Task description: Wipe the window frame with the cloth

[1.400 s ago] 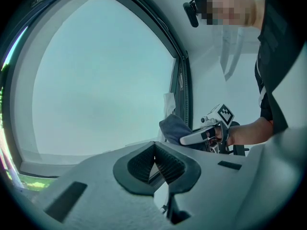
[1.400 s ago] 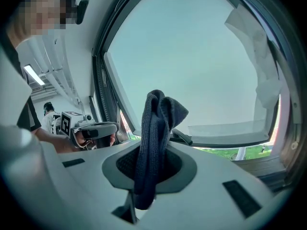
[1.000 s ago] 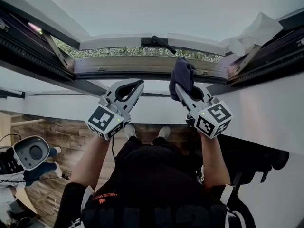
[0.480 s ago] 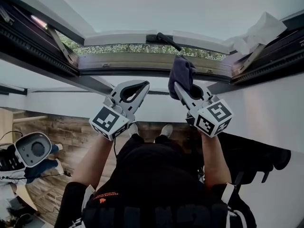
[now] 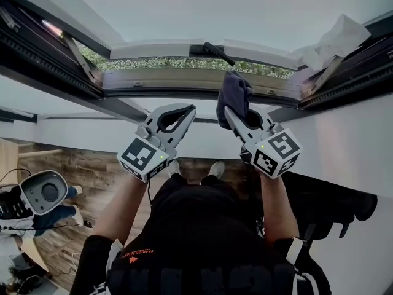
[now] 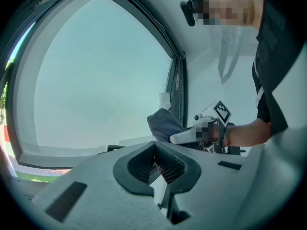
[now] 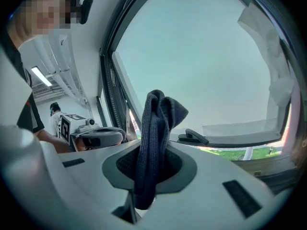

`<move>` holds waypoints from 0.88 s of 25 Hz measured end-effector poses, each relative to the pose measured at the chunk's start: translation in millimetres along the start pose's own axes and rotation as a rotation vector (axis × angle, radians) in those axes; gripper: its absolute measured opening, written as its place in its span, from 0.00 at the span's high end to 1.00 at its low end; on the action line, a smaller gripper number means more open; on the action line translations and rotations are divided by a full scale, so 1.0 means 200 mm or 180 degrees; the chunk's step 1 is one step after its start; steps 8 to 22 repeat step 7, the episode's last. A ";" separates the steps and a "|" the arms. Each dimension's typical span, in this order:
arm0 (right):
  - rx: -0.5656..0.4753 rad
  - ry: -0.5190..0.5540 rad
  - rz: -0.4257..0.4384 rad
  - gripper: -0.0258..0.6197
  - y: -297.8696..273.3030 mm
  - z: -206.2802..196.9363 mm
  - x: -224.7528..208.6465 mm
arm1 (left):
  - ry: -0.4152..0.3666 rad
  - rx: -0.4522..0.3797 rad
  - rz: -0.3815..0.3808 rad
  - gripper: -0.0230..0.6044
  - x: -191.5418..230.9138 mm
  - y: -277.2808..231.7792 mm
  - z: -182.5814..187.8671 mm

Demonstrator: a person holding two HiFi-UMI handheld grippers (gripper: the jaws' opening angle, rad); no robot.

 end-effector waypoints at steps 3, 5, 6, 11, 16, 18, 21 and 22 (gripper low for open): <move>-0.0014 0.0014 0.0007 0.88 0.01 0.01 0.00 | 0.0059 0.0035 0.0005 0.93 -0.02 -0.02 0.01; -0.0027 0.0023 0.0015 0.88 0.02 0.02 -0.01 | 0.0046 0.0036 0.0014 0.93 -0.03 -0.03 0.00; -0.0033 0.0027 0.0020 0.88 0.02 0.02 -0.01 | 0.0031 0.0038 0.0023 0.93 -0.03 -0.04 0.00; -0.0039 0.0032 0.0024 0.88 0.02 0.02 -0.01 | 0.0016 0.0041 0.0033 0.93 -0.03 -0.05 0.00; -0.0039 0.0032 0.0024 0.88 0.02 0.02 -0.01 | 0.0016 0.0041 0.0033 0.93 -0.03 -0.05 0.00; -0.0039 0.0032 0.0024 0.88 0.02 0.02 -0.01 | 0.0016 0.0041 0.0033 0.93 -0.03 -0.05 0.00; -0.0039 0.0032 0.0024 0.88 0.02 0.02 -0.01 | 0.0016 0.0041 0.0033 0.93 -0.03 -0.05 0.00; -0.0039 0.0032 0.0024 0.88 0.02 0.02 -0.01 | 0.0016 0.0041 0.0033 0.93 -0.03 -0.05 0.00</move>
Point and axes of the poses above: the fingertips, and each gripper's own axes: y backward along the fingers, x to its left, z out of its top, the point moved 5 cm from there along y, backward along the fingers, and after that the axes turned 10 degrees about z, right-handed, at the moved point
